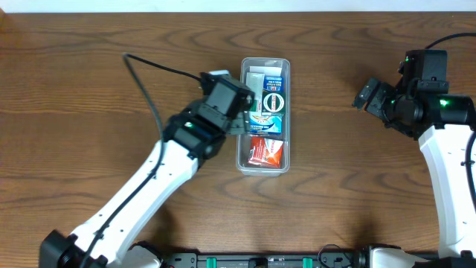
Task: Pack container
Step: 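Lift the left gripper out and move it toward the white-capped bottle, then lower the left gripper around the bottle and grasp it, then carry the bottle over the container with the left gripper, then lower the bottle upright into the container and open the left gripper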
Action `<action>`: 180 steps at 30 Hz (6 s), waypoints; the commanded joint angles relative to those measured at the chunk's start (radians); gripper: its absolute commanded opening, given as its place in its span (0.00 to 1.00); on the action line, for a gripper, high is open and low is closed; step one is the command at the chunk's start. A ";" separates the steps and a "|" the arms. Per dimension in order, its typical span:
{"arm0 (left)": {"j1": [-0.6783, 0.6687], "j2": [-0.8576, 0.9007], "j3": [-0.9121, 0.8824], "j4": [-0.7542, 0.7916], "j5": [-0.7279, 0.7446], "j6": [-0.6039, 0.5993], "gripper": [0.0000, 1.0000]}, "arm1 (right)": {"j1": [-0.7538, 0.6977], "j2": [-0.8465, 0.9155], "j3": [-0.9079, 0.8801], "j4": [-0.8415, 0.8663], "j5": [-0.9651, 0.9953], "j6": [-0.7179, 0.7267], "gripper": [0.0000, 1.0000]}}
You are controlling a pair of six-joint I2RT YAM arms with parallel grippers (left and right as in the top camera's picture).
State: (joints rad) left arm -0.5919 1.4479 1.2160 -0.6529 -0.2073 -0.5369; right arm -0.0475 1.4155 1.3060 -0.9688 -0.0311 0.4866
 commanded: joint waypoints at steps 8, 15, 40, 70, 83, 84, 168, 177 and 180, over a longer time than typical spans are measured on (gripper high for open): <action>0.255 0.116 0.002 -0.021 0.079 0.175 0.84 | -0.006 -0.016 0.002 -0.001 -0.003 0.006 0.99; 0.341 0.182 0.002 0.014 0.169 0.224 0.73 | -0.006 -0.016 0.002 -0.001 -0.003 0.006 0.99; 0.342 0.227 -0.021 0.011 0.269 0.253 0.63 | -0.006 -0.016 0.002 -0.001 -0.003 0.006 0.99; 0.265 0.219 -0.017 0.019 0.236 0.291 0.25 | -0.006 -0.016 0.002 -0.001 -0.003 0.006 0.99; 0.085 -0.035 0.067 -0.112 0.061 0.489 0.26 | -0.006 -0.016 0.002 -0.001 -0.003 0.006 0.99; 0.070 -0.054 0.069 -0.110 0.061 0.514 0.26 | -0.006 -0.016 0.002 -0.001 -0.003 0.006 0.99; -0.195 0.304 0.064 0.074 0.280 1.213 0.09 | -0.006 -0.016 0.002 -0.001 -0.003 0.006 0.99; -0.134 0.305 0.064 0.118 0.384 1.213 0.28 | -0.006 -0.016 0.002 -0.001 -0.003 0.006 0.99; -0.131 0.305 0.064 0.128 0.383 1.213 0.45 | -0.006 -0.016 0.002 -0.001 -0.003 0.006 0.99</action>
State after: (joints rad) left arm -0.7277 1.7470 1.2877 -0.5316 0.1436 0.6716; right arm -0.0475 1.4155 1.3060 -0.9688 -0.0307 0.4866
